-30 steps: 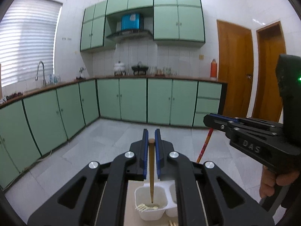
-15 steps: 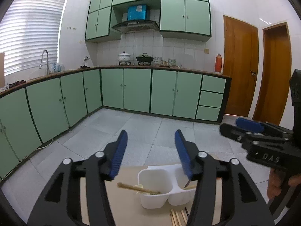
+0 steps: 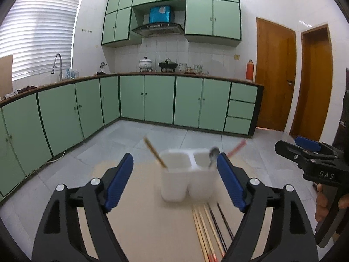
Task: Organize utensils
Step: 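Withdraw both tools from the holder back over the remaining chopsticks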
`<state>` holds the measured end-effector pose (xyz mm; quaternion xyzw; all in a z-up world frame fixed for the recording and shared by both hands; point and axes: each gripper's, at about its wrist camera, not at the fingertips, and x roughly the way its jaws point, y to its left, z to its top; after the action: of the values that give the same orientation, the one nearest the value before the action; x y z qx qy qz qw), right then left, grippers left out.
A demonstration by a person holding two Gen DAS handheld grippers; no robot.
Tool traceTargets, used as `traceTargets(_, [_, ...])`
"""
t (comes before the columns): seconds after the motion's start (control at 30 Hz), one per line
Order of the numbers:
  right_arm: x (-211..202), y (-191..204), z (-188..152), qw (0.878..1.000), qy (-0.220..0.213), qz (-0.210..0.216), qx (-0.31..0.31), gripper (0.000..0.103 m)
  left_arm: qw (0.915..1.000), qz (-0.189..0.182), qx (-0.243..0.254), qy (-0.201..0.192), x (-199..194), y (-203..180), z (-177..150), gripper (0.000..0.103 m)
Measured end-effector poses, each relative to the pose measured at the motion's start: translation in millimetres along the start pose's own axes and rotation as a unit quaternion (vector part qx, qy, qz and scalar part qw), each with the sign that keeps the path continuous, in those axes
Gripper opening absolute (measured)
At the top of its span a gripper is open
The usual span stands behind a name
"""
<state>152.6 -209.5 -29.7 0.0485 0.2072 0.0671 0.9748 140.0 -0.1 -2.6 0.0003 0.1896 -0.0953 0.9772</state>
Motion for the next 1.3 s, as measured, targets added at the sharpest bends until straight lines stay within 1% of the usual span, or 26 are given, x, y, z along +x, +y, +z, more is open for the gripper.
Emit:
traceTargets(0.1, [-12.8, 4.1, -25.5, 1.0, 0.01, -0.013, 0.0, 0.097, 0.9999, 0.001, 0.004, 0.013, -11.6, -2.5, -22.3, 0.079])
traceTargets(0.2, [-21.8, 6.0, -47.5, 1.0, 0.021, -0.016, 0.009, 0.097, 0.9995, -0.001, 0.003, 0.032, -20.0, -5.1, -46.2, 0.079])
traceTargets(0.33, [-33.2, 8.1, -77.0, 0.999, 0.038, -0.022, 0.017, 0.097, 0.9983, 0.006, 0.013, 0.057, -27.4, -6.3, -80.2, 0.08])
traceTargets(0.47, [-39.1, 9.4, -104.6, 0.997, 0.059, -0.034, 0.023, 0.097, 0.9969, 0.01, 0.009, 0.077, -33.3, -3.1, -104.6, 0.08])
traceTargets(0.6, [-45.7, 8.8, -133.3, 0.996, 0.072, -0.05, 0.024, 0.097, 0.996, 0.017, 0.02, 0.086, -36.8, -5.3, -122.7, 0.08])
traceTargets(0.73, [-49.2, 13.8, -160.3, 0.994, 0.094, -0.044, 0.03, 0.096, 0.9947, 0.02, 0.024, 0.098, -40.1, -7.3, -140.2, 0.08])
traceTargets(0.77, [-48.8, 16.4, -167.0, 0.993, 0.101, -0.046, 0.026, 0.095, 0.9943, 0.02, 0.024, 0.102, -40.4, -7.7, -143.7, 0.08])
traceTargets(0.87, [-47.5, 21.7, -181.9, 0.992, 0.121, -0.043, 0.021, 0.086, 0.9934, 0.02, 0.024, 0.11, -42.1, -9.6, -152.9, 0.08])
traceTargets(1.0, [-43.9, 29.5, -194.3, 0.989, 0.138, -0.044, 0.016, 0.074, 0.992, 0.021, 0.018, 0.123, -42.0, -9.4, -163.8, 0.08])
traceTargets(1.03, [-42.8, 31.2, -197.4, 0.989, 0.142, -0.045, 0.015, 0.073, 0.9917, 0.021, 0.014, 0.126, -41.7, -8.9, -166.5, 0.08])
traceTargets(1.1, [-40.1, 33.8, -202.1, 0.988, 0.147, -0.048, 0.015, 0.066, 0.9915, 0.021, 0.01, 0.128, -41.5, -9.1, -170.9, 0.08])
traceTargets(1.23, [-37.2, 38.2, -211.0, 0.987, 0.149, -0.052, 0.014, 0.059, 0.9908, 0.023, 0.006, 0.133, -38.5, -9.5, -178.8, 0.08])
traceTargets(1.3, [-35.5, 41.3, -214.3, 0.987, 0.152, -0.052, 0.011, 0.05, 0.9901, 0.024, 0.006, 0.138, -37.3, -9.0, -183.1, 0.08])
